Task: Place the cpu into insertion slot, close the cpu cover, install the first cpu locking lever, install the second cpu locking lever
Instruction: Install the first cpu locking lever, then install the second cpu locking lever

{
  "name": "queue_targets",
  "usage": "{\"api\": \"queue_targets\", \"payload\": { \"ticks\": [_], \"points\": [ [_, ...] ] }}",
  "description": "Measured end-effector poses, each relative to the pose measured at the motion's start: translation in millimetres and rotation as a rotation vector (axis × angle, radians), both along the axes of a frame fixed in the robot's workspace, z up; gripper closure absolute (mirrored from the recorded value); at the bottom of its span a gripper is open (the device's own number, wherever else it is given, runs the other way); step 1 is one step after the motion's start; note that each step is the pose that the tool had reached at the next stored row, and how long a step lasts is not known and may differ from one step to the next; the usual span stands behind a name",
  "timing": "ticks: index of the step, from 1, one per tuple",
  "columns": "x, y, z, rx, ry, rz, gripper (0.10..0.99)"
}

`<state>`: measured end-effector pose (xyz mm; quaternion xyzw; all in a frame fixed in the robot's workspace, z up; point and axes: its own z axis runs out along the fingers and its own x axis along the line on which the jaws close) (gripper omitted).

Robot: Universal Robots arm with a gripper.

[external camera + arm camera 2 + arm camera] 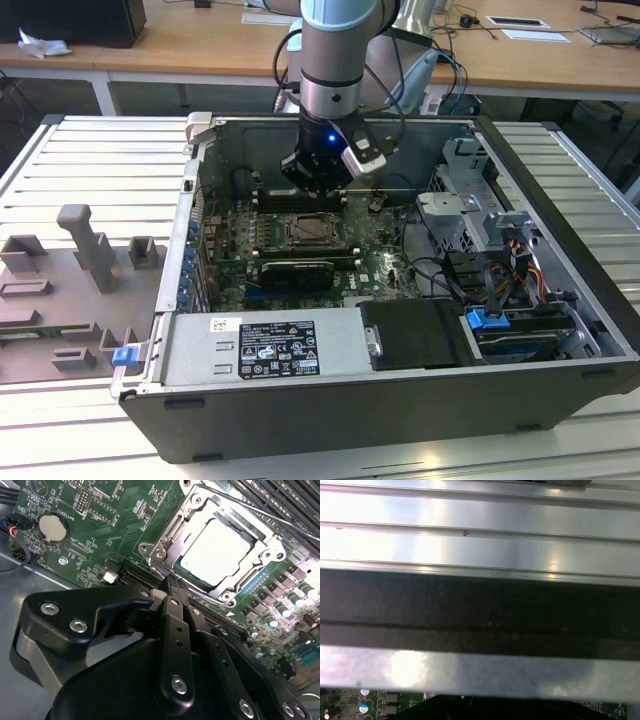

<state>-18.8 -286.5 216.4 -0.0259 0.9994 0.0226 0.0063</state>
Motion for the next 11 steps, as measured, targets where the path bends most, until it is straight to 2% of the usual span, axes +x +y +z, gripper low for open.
{"api": "queue_targets", "payload": {
  "ticks": [7,11],
  "points": [
    [0.0,-3.2,0.0,0.0,0.0,0.0,0.98],
    [0.0,-8.5,0.0,0.0,0.0,0.0,0.98]
  ]
}}
